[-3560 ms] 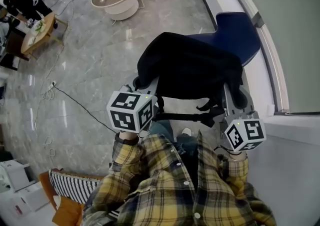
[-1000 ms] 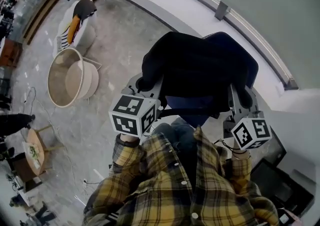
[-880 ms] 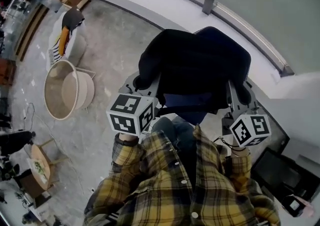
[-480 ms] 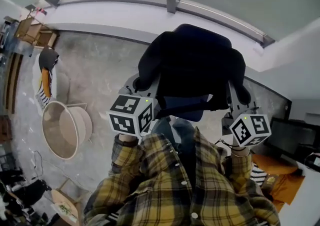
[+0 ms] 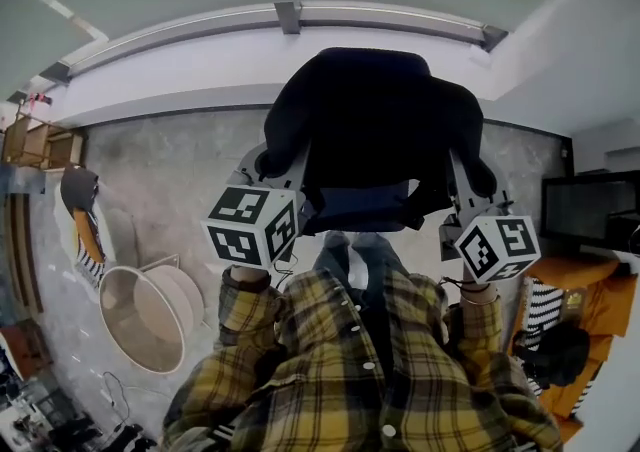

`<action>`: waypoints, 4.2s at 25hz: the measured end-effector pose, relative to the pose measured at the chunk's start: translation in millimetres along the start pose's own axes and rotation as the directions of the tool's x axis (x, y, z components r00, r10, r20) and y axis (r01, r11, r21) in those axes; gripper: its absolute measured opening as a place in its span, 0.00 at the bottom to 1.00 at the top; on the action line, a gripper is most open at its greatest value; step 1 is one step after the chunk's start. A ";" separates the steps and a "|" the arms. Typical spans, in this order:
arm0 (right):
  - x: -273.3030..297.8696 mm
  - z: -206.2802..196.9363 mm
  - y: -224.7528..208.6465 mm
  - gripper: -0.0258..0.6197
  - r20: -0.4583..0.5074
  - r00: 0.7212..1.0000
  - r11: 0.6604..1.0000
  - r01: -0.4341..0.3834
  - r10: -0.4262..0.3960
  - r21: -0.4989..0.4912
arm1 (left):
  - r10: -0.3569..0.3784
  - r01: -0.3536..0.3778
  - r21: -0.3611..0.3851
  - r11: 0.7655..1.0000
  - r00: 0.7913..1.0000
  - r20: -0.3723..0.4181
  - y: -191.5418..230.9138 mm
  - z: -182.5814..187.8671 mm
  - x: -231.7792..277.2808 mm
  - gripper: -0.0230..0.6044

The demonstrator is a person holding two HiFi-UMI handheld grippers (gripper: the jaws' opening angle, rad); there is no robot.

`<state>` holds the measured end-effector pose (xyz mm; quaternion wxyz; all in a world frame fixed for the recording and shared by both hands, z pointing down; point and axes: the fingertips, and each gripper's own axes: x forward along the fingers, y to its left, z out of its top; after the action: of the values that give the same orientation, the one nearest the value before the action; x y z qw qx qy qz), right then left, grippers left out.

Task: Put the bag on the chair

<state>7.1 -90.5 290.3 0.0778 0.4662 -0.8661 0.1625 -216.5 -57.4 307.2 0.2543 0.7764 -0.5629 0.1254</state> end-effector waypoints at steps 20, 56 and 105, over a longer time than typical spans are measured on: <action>39.3 -75.4 -35.7 0.12 -0.123 0.991 0.998 0.058 -0.056 0.010 | -0.026 0.030 0.024 0.999 0.989 -0.143 24.4 -57.8 69.0 0.11; 152.0 -364.5 -136.1 0.12 -0.493 0.866 0.997 0.077 -0.076 -0.017 | 0.014 -0.062 -0.076 0.995 0.858 -0.514 100.0 -323.2 250.8 0.11; 163.0 -438.5 -146.2 0.37 -0.639 0.758 0.989 0.147 -0.132 -0.030 | 0.210 -0.237 0.003 0.972 0.855 -0.475 126.4 -360.4 254.1 0.34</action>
<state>31.3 -137.6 777.5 0.3744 0.4471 -0.7489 0.3148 -217.0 -100.0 764.0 0.3887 0.6446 -0.5734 0.3234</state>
